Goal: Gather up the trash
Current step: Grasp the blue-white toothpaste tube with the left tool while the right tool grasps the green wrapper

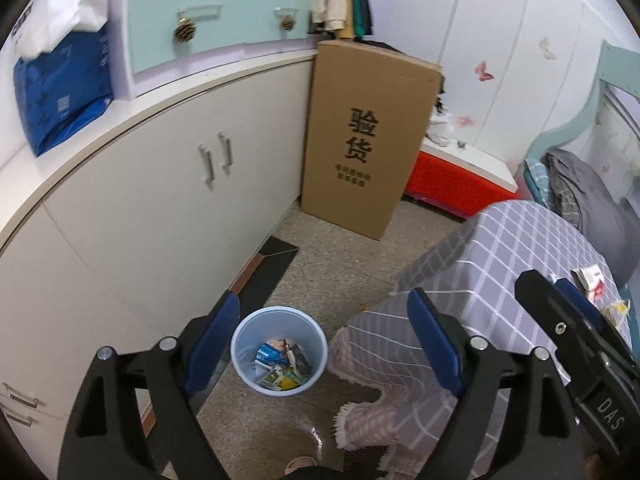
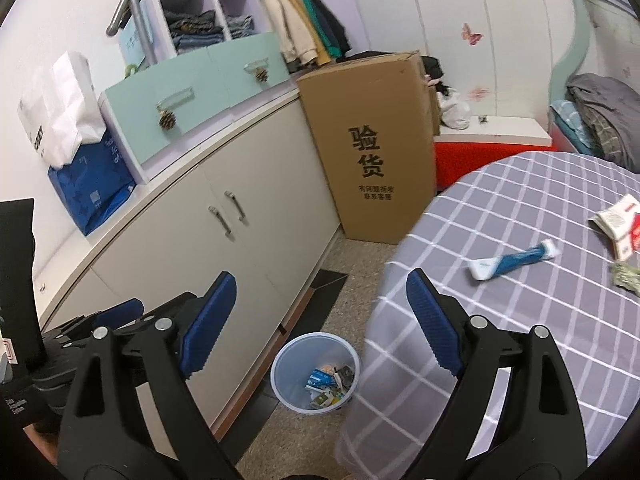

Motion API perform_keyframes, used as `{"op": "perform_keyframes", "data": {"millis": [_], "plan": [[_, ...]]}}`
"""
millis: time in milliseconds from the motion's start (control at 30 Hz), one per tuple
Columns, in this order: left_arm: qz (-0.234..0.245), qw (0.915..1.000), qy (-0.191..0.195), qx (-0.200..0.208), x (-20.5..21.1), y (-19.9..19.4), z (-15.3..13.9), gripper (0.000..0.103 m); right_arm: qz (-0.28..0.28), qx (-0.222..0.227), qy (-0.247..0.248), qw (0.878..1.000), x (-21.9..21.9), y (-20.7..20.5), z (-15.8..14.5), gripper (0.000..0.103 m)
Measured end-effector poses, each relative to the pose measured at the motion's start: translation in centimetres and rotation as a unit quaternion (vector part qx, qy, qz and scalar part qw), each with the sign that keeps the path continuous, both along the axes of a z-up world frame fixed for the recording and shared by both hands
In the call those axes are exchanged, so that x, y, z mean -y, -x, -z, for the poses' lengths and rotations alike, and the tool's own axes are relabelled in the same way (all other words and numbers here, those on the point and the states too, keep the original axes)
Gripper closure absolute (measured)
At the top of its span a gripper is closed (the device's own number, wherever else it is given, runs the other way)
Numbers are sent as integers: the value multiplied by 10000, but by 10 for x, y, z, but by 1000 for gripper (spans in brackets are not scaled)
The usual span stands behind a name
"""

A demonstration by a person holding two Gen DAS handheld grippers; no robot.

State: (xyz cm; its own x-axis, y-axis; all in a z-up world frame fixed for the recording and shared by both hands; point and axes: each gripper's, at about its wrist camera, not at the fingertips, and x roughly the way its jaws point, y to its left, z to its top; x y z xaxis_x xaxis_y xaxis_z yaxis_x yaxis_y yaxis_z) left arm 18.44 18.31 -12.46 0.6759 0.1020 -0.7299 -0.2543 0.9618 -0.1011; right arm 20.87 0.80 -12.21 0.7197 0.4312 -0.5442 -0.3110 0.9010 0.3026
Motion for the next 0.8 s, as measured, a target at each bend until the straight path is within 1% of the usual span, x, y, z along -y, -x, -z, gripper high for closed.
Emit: {"op": "perform_keyframes", "data": {"millis": [167, 233, 433, 533, 567, 633, 700, 800], "plan": [[406, 9991, -140, 3, 46, -5, -4, 19, 329, 29, -28, 9994, 48, 6, -3, 17], [579, 9981, -210, -52, 64, -11, -3, 19, 523, 29, -10, 9986, 74, 8, -2, 17], [1241, 9907, -489, -257, 129, -32, 6, 19, 919, -161, 206, 9954, 143, 6, 7, 17], [1621, 9835, -726, -338, 162, -48, 14, 19, 1134, -334, 295, 9926, 179, 2, 16, 17], [1767, 9795, -890, -373, 175, -54, 18, 19, 1221, -388, 305, 9913, 191, 2, 19, 17], [2020, 9729, -1033, -442, 192, -64, 24, 19, 1345, -501, 371, 9890, 209, -1, 25, 17], [2285, 9642, -1252, -498, 212, -74, 32, 19, 1479, -590, 438, 9863, 228, -3, 30, 17], [2494, 9534, -1626, -494, 232, -86, 40, 19, 1566, -706, 610, 9832, 244, -8, 36, 17]]}}
